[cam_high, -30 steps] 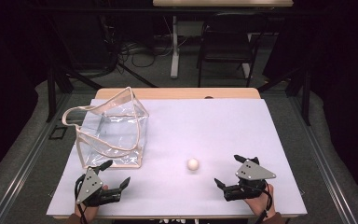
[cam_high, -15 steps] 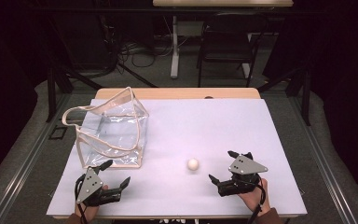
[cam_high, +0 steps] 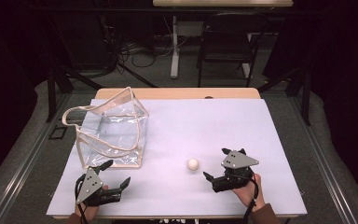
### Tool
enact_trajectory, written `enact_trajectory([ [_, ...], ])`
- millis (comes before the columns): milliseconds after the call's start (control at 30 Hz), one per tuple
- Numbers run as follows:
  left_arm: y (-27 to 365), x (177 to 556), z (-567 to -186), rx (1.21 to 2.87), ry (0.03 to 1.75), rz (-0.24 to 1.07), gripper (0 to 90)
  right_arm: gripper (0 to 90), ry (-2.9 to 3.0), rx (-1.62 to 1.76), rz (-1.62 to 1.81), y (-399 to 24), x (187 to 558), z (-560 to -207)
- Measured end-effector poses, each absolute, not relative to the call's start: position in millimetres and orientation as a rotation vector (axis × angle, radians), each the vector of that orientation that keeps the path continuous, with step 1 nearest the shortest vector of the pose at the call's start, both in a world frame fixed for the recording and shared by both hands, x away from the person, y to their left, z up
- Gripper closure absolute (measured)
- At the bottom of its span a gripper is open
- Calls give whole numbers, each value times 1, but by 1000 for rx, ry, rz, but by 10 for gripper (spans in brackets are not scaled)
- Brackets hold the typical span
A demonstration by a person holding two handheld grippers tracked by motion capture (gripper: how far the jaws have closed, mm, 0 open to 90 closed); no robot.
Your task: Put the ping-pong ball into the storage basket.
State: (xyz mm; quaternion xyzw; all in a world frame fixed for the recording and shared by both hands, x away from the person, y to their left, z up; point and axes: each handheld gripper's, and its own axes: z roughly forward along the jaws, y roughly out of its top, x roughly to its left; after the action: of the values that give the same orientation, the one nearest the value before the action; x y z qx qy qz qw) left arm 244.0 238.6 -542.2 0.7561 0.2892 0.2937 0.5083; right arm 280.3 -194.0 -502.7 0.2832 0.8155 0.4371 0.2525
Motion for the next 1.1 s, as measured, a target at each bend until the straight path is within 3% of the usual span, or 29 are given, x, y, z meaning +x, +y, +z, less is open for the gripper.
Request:
enact_trajectory([
  [1100, 238, 244, -542, 1830, 681, 712, 158, 6, 2332, 794, 1115, -161, 303, -500],
])
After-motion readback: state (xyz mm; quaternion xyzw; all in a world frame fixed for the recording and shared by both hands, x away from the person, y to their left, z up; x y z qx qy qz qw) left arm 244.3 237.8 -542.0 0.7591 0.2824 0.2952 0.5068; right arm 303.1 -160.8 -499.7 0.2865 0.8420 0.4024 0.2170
